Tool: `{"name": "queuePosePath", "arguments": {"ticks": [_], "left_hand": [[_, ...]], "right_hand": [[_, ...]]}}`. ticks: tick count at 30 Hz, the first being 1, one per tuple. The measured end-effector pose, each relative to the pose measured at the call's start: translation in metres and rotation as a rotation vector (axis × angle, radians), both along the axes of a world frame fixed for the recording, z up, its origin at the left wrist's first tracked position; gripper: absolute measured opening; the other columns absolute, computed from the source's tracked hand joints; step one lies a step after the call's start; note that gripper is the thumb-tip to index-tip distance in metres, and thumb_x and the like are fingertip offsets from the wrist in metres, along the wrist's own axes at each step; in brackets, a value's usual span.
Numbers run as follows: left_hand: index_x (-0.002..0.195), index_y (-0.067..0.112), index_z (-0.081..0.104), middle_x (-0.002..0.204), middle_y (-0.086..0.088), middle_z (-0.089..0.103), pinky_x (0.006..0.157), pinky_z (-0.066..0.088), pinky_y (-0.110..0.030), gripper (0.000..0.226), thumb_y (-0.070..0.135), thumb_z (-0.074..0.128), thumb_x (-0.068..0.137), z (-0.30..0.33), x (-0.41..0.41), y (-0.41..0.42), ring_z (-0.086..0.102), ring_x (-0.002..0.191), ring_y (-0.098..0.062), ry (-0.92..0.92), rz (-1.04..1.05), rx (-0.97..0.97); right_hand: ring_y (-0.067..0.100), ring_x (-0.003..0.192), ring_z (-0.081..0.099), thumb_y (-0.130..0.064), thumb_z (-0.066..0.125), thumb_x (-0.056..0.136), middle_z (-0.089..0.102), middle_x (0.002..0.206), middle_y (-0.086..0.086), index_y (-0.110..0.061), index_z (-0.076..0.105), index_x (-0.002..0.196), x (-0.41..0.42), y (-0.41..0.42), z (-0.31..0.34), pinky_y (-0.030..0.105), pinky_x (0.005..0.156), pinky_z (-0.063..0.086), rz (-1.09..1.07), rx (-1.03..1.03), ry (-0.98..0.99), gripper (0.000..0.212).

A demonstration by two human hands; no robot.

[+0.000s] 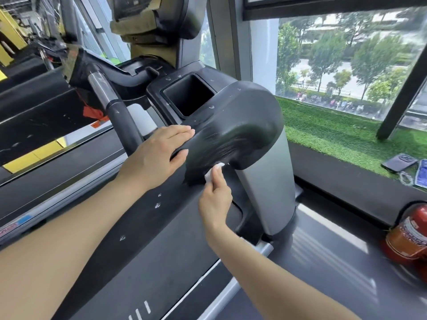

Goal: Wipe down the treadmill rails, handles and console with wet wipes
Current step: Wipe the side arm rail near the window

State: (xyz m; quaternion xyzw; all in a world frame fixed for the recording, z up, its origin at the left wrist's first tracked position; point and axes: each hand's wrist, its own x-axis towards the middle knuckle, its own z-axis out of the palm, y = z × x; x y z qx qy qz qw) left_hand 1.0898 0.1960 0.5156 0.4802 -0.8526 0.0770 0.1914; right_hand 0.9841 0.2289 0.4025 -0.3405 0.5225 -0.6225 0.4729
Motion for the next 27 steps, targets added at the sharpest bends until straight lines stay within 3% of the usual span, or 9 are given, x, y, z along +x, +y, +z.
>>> {"name": "queuePosePath", "arguments": {"ticks": [1, 3, 5, 6, 8, 12, 15, 21, 27], "left_hand": [[0.135, 0.017, 0.052, 0.136, 0.005, 0.051, 0.103, 0.033, -0.028, 0.043, 0.015, 0.057, 0.093, 0.000, 0.000, 0.000, 0.044, 0.123, -0.016, 0.007, -0.001, 0.010], [0.135, 0.018, 0.051, 0.137, 0.006, 0.050, 0.103, 0.032, -0.027, 0.042, 0.016, 0.056, 0.093, 0.000, 0.001, 0.000, 0.043, 0.124, -0.013, 0.012, -0.003, 0.020], [0.136, 0.018, 0.051, 0.137, 0.007, 0.050, 0.103, 0.028, -0.021, 0.042, 0.017, 0.055, 0.094, 0.000, 0.002, -0.001, 0.042, 0.125, -0.011, 0.007, -0.010, 0.016], [0.136, 0.018, 0.051, 0.137, 0.008, 0.049, 0.103, 0.026, -0.018, 0.042, 0.017, 0.055, 0.094, 0.000, 0.002, -0.002, 0.041, 0.125, -0.009, 0.005, -0.011, 0.015], [0.136, 0.019, 0.050, 0.137, 0.009, 0.049, 0.102, 0.024, -0.015, 0.042, 0.017, 0.055, 0.094, -0.001, 0.003, -0.002, 0.039, 0.125, -0.007, 0.014, -0.008, 0.018], [0.136, 0.019, 0.051, 0.137, 0.009, 0.049, 0.101, 0.025, -0.017, 0.042, 0.016, 0.055, 0.094, 0.000, 0.002, -0.003, 0.037, 0.124, -0.005, 0.031, -0.018, 0.011], [0.136, 0.019, 0.051, 0.137, 0.009, 0.049, 0.100, 0.026, -0.017, 0.043, 0.016, 0.055, 0.093, -0.001, 0.002, -0.003, 0.036, 0.123, -0.003, 0.033, -0.018, 0.011], [0.135, 0.016, 0.051, 0.136, 0.004, 0.051, 0.102, 0.032, -0.023, 0.043, 0.015, 0.056, 0.092, 0.001, 0.001, -0.002, 0.042, 0.123, -0.012, -0.001, -0.029, 0.007], [0.136, 0.016, 0.051, 0.138, 0.005, 0.049, 0.103, 0.031, -0.024, 0.044, 0.014, 0.057, 0.092, 0.003, -0.001, 0.000, 0.041, 0.124, -0.013, 0.000, -0.018, 0.032]], "right_hand": [[-0.009, 0.085, 0.051, -0.020, 0.038, 0.101, 0.059, 0.105, -0.020, -0.026, 0.061, 0.117, -0.008, -0.012, 0.002, 0.009, 0.091, 0.038, -0.029, 0.026, -0.009, 0.029], [0.007, 0.065, 0.040, -0.020, 0.041, 0.098, 0.047, 0.068, -0.014, -0.021, 0.058, 0.083, -0.025, -0.044, 0.006, 0.023, 0.072, 0.040, -0.139, 0.129, -0.041, 0.023], [0.012, 0.060, 0.039, -0.014, 0.044, 0.094, 0.043, 0.060, -0.010, -0.017, 0.052, 0.068, -0.039, -0.072, 0.008, 0.026, 0.068, 0.039, -0.300, 0.188, -0.111, 0.027], [0.012, 0.061, 0.043, -0.010, 0.044, 0.093, 0.048, 0.064, -0.009, -0.019, 0.054, 0.069, -0.042, -0.082, 0.009, 0.027, 0.069, 0.041, -0.375, 0.181, -0.165, 0.027], [0.007, 0.077, 0.054, -0.005, 0.042, 0.094, 0.061, 0.087, -0.009, -0.020, 0.065, 0.097, -0.044, -0.096, 0.016, 0.023, 0.081, 0.045, -0.467, 0.131, -0.287, 0.028], [-0.007, 0.092, 0.054, 0.004, 0.039, 0.094, 0.058, 0.113, -0.019, -0.022, 0.059, 0.127, -0.028, -0.081, 0.032, -0.005, 0.079, 0.034, -0.443, 0.005, -0.209, 0.046], [-0.001, 0.122, 0.049, 0.001, 0.041, 0.097, 0.055, 0.134, -0.012, -0.022, 0.054, 0.133, -0.010, -0.053, 0.025, 0.006, 0.101, 0.034, -0.384, -0.132, -0.128, 0.045], [-0.005, 0.130, 0.040, 0.018, 0.040, 0.089, 0.050, 0.139, -0.006, -0.011, 0.057, 0.131, 0.015, -0.009, 0.017, 0.010, 0.107, 0.029, -0.222, -0.314, -0.048, 0.053], [0.005, 0.111, 0.060, 0.015, 0.044, 0.089, 0.068, 0.116, -0.004, -0.019, 0.068, 0.112, 0.004, 0.017, 0.026, 0.020, 0.099, 0.044, -0.007, -0.239, -0.253, 0.048]]}}
